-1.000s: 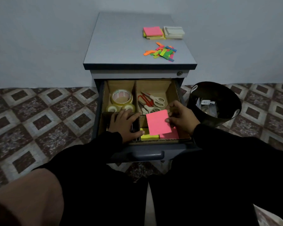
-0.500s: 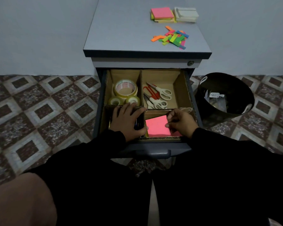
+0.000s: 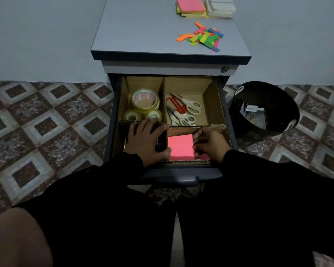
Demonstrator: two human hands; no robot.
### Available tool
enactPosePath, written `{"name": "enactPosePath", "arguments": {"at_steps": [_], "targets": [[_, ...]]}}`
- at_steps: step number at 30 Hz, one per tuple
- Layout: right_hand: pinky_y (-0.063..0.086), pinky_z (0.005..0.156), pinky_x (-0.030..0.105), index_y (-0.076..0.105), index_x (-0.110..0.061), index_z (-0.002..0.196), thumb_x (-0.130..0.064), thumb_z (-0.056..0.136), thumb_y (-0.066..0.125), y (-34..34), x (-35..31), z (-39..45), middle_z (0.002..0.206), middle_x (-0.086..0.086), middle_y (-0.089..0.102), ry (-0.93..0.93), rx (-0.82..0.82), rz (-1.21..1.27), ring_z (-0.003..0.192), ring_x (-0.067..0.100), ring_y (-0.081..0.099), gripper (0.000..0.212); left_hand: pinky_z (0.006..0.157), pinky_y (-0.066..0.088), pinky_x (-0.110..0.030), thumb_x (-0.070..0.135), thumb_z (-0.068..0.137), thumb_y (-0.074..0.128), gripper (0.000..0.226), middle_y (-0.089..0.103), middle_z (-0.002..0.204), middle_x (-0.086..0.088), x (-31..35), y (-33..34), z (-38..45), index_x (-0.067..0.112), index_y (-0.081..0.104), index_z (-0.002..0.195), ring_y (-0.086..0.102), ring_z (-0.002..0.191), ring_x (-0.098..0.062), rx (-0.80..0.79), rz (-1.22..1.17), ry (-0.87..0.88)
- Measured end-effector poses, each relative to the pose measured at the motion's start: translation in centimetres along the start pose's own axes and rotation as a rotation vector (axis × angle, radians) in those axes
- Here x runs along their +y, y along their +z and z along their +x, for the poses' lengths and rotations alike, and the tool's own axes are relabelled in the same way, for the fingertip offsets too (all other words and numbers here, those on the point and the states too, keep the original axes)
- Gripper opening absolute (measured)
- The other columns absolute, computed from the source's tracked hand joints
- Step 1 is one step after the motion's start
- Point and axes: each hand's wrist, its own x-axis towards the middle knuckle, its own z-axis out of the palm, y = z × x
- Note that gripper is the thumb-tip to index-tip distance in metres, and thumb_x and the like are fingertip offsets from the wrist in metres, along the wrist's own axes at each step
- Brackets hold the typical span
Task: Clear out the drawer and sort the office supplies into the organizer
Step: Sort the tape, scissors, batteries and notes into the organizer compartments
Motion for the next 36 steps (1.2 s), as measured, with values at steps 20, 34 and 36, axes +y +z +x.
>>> {"name": "enactPosePath", "arguments": {"at_steps": [20,34,36], "targets": [[0.043,0.038,0.018,0.04,0.023,0.119,0.034,0.078,0.037,-0.2,-0.5,0.2,0.069,0.015,0.048,0.253,-0.166,0.119,0.036,0.007,0.053,0.043,0.11,-0.003,-0.037,0.072,0.057,0.017,0.093,0.023,0.153,0.0,-0.1,0.0,-0.1,0.038,0.029,0.143,0.011,0.143,-0.02,-0.003,-0.051,-0.001],[0.04,0.071,0.014,0.063,-0.009,0.117,0.008,0.08,0.055,0.2,-0.4,0.1,0.109,0.013,0.068,-0.142,-0.065,-0.525,0.093,0.023,0.062,0.042,0.111,-0.002,-0.038,0.072,0.056,0.017,0.094,0.024,0.152,-0.002,-0.1,0.1,-0.1,0.038,0.029,0.143,0.011,0.143,-0.02,-0.009,-0.063,-0.005],[0.033,0.075,0.01,0.06,-0.015,0.124,0.006,0.078,0.059,0.0,-0.4,0.3,0.116,0.01,0.065,-0.175,-0.139,-0.626,0.094,0.017,0.058,0.051,0.112,-0.001,-0.039,0.072,0.056,0.017,0.095,0.024,0.152,-0.002,-0.1,0.1,-0.1,0.038,0.029,0.143,0.011,0.143,-0.02,-0.013,-0.06,-0.001]]}}
